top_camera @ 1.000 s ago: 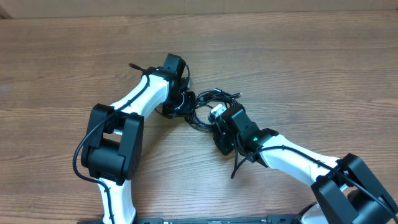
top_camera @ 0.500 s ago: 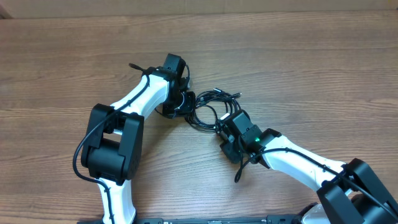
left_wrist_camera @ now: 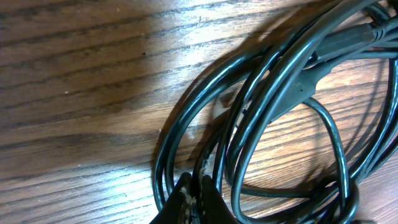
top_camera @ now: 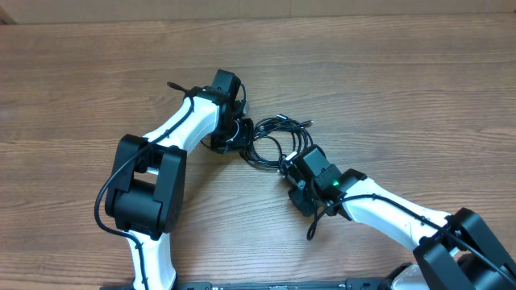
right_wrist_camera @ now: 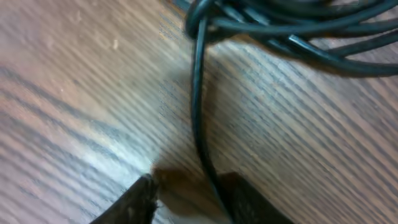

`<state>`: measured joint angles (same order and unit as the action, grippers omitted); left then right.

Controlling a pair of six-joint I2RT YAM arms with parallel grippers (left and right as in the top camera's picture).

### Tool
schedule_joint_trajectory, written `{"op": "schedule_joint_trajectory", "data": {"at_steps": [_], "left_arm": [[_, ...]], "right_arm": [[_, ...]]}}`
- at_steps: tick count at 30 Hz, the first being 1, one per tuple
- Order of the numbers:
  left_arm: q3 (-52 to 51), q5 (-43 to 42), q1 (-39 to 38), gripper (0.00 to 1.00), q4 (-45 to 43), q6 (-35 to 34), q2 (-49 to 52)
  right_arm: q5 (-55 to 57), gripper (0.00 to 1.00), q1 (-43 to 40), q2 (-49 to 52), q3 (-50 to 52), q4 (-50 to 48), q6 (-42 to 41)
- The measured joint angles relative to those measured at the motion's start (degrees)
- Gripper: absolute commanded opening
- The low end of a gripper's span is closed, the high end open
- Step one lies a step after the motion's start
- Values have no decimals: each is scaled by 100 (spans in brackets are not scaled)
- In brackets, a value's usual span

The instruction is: Untangle cables

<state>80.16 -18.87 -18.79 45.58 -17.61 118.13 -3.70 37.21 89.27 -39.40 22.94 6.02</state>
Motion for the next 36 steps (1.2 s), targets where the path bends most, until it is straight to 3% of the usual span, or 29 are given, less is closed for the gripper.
{"op": "schedule_joint_trajectory", "data": {"at_steps": [1,5,24,36], "left_arm": [[2,0,0,4,0,0,0],[0,2,0,4,0,0,0],[0,-188,0,4,-2,17,0],[0,-199,0,4,0,17,0]], "right_arm": [[-31,4,0,-15,90,-212,-9],[-144,4,-4,-48,341,-798,-72],[-44,4,2,-37,505,-1390,-533],[181,4,7,26,535,-2302,-756]]}}
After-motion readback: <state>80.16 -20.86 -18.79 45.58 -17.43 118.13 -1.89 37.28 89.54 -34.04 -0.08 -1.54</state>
